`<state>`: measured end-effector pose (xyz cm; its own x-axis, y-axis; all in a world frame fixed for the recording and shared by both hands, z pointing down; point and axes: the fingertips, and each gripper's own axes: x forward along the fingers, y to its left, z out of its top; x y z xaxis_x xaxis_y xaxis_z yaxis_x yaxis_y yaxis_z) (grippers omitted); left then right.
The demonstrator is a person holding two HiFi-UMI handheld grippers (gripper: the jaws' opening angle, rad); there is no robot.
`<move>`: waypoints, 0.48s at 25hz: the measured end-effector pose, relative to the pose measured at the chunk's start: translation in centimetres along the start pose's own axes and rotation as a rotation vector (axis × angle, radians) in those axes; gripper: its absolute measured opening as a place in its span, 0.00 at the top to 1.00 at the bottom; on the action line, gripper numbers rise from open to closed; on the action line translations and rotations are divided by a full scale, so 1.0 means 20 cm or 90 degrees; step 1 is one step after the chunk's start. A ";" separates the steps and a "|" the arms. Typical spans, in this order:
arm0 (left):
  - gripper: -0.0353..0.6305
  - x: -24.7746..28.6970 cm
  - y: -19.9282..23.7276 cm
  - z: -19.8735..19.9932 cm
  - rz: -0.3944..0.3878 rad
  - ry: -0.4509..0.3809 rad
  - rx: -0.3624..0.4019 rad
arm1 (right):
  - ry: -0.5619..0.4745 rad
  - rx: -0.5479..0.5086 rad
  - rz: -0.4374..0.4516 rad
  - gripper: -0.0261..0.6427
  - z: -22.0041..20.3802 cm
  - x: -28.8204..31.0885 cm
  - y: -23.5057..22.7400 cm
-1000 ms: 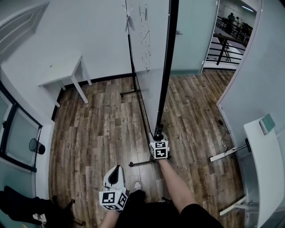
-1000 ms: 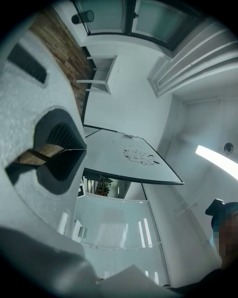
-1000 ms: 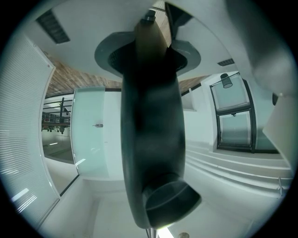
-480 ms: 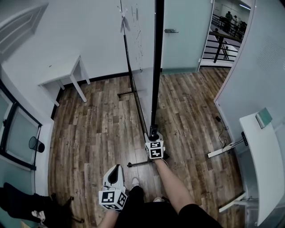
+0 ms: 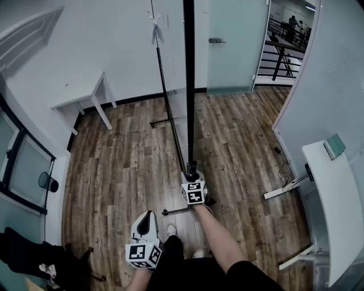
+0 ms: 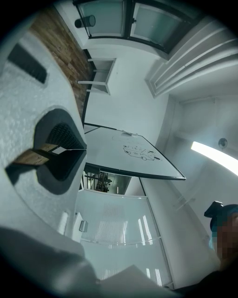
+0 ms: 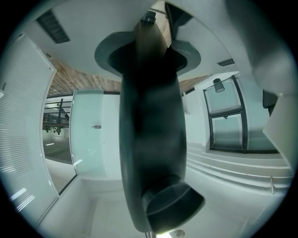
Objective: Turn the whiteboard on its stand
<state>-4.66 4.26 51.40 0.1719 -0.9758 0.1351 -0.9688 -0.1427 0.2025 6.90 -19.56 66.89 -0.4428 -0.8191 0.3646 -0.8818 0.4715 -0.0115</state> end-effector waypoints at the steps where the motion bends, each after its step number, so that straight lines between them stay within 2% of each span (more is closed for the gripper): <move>1: 0.92 -0.02 -0.02 0.00 0.001 -0.001 -0.002 | 0.000 0.000 0.001 0.72 0.00 -0.02 0.00; 12: 0.92 -0.25 -0.20 -0.11 0.025 0.007 -0.006 | 0.010 -0.001 0.020 0.72 -0.09 -0.25 0.06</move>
<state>-1.30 10.00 52.00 0.1365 -0.9786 0.1543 -0.9730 -0.1032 0.2064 8.25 -14.33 66.82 -0.4679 -0.7984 0.3789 -0.8671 0.4976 -0.0222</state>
